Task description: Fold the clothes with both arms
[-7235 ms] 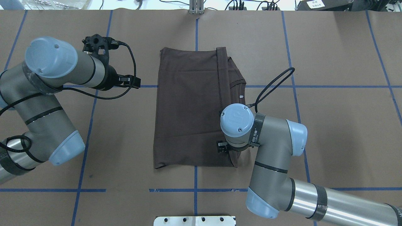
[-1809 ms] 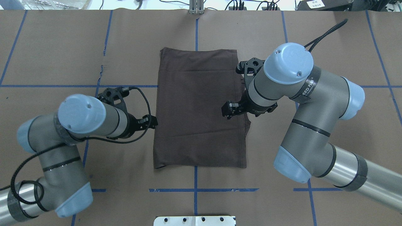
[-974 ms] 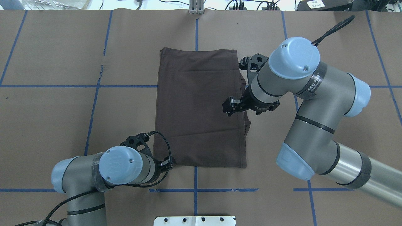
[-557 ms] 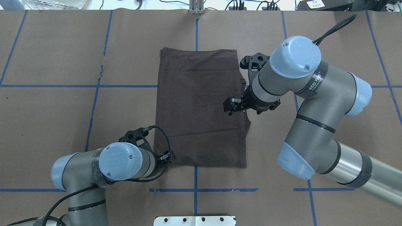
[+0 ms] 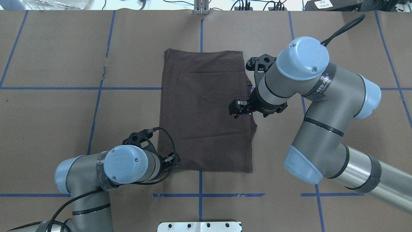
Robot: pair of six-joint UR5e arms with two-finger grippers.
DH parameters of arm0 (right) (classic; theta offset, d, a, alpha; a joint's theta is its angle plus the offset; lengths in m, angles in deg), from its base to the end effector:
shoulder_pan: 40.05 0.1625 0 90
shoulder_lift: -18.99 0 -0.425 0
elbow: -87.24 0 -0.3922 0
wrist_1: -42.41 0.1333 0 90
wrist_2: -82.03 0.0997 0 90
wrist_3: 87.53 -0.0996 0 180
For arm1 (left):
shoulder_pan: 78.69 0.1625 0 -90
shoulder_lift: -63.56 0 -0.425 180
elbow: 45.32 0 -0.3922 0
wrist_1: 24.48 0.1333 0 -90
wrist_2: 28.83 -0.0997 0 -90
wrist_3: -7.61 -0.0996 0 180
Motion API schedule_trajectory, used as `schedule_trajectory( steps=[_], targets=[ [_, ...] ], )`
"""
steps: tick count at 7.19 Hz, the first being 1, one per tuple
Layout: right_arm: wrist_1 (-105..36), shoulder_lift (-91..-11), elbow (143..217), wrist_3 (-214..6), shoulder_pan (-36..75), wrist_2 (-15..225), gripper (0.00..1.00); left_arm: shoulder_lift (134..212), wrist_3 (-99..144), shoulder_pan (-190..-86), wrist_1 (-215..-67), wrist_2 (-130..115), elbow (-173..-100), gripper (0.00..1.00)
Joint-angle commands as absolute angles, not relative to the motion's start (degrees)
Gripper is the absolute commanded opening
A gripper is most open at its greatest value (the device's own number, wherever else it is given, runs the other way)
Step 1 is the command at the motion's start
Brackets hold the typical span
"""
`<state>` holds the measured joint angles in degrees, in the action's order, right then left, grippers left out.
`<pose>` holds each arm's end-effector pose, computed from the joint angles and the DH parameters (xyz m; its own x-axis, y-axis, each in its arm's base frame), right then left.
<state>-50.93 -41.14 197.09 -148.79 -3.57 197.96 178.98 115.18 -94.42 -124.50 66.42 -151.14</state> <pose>-0.4282 -0.4282 0.2215 0.6211 -0.0786 0.7798 0.0211 0.9963 0.0836 0.5603 -0.2868 0.2721 0.5135 -0.4569 -0.7263 0.3737 0.8810 -0.2900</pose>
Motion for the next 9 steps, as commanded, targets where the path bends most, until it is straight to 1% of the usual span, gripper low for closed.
schedule_trajectory(
  steps=[1, 2, 3, 4, 5, 6, 7, 8, 9],
  targets=[
    [-50.93, -41.22, 197.10, -148.79, -3.57, 197.96, 1.00, 179.40, 115.28, -94.51, -124.50, 66.27, -150.27, 0.81],
    [-50.93, -41.22, 197.10, -148.79, -3.57, 197.96, 1.00, 179.57, 115.28, -94.51, -124.50, 65.66, -150.18, 0.79],
    [-50.93, -41.22, 197.10, -148.79, -3.57, 198.05, 1.00, 179.57, 115.28, -94.51, -124.50, 65.65, -150.00, 0.73],
    [-50.93, -41.22, 197.10, -148.79, -3.48, 198.05, 1.00, 179.66, 115.28, -94.51, -124.50, 65.65, -149.83, 0.62],
    [-50.93, -41.22, 197.10, -148.79, -3.57, 198.05, 1.00, 179.66, 115.28, -94.42, -124.50, 65.65, -149.74, 0.52],
    [-50.93, -41.22, 197.10, -148.79, -3.48, 198.05, 1.00, 179.66, 115.28, -94.42, -124.50, 65.65, -149.74, 0.48],
    [-51.10, -41.22, 197.45, -148.79, -3.48, 198.05, 1.00, 179.66, 115.19, -94.42, -124.50, 65.57, -149.74, 0.38],
    [-51.19, -41.22, 197.54, -148.79, -3.48, 198.05, 1.00, 179.66, 115.10, -94.42, -124.50, 65.57, -149.74, 0.24],
    [-51.19, -41.22, 197.54, -148.79, -3.48, 198.05, 1.00, 179.66, 115.01, -94.42, -124.50, 65.65, -149.74, 0.07]
  ],
)
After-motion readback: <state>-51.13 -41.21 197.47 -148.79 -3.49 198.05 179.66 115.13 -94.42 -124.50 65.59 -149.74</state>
